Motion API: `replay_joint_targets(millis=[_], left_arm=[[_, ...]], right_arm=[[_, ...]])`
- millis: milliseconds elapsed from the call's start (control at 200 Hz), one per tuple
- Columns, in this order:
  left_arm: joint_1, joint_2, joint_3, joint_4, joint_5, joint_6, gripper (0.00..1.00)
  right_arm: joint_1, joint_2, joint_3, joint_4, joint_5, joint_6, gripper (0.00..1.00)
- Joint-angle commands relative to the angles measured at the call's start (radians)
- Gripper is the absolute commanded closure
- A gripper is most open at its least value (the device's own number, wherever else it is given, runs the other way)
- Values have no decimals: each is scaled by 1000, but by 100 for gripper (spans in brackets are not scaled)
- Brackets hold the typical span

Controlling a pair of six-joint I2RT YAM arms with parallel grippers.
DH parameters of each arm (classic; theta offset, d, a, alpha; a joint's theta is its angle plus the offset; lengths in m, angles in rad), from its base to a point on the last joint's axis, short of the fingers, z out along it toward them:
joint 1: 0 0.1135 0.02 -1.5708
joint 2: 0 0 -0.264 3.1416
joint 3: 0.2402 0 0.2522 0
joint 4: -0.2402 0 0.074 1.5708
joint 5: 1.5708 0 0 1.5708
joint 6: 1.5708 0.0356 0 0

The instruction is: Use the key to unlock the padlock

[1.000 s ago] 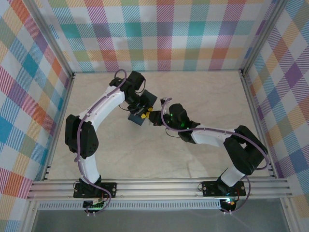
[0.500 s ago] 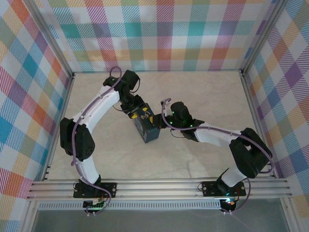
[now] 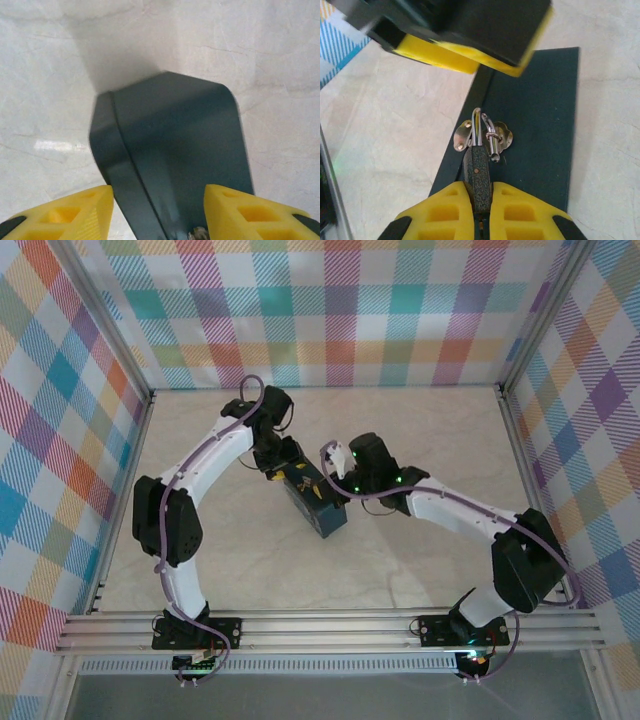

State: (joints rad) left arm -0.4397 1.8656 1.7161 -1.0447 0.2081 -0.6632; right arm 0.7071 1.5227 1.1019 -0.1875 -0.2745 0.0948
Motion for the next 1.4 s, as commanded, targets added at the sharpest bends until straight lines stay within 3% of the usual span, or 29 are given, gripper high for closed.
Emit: replay_joint_targets(millis=[0,135,340,440,600,760,855,1155,1305,1395], left_arm=[[16,25,-19,69,-6,32,50],[15,26,-45,96,5,25,52],[15,26,-82,110,19,12,54],[15,25,-106,126,32,2,54],[15,24,-122,140,44,-5,54],[15,20,-119,139,39,-4,55],[16,23,-119,134,40,-3,55],[21,27,-125,122,32,6,55],[22,34,-124,117,34,6,56],[22,37,-123,118,36,5,56]], right_arm=[[-37,34,117,-120,-163,-64,100],[-89,55,103,-51,-276,126,97],[-180,107,-14,247,-495,621,97],[-189,133,-62,388,-517,790,98],[-192,183,-54,397,-503,955,90],[-192,193,-6,232,-467,879,79],[-192,187,39,112,-451,780,67],[-192,100,195,-240,-272,415,55],[-184,54,242,-320,-176,243,48],[-145,29,246,-316,-111,131,49]])
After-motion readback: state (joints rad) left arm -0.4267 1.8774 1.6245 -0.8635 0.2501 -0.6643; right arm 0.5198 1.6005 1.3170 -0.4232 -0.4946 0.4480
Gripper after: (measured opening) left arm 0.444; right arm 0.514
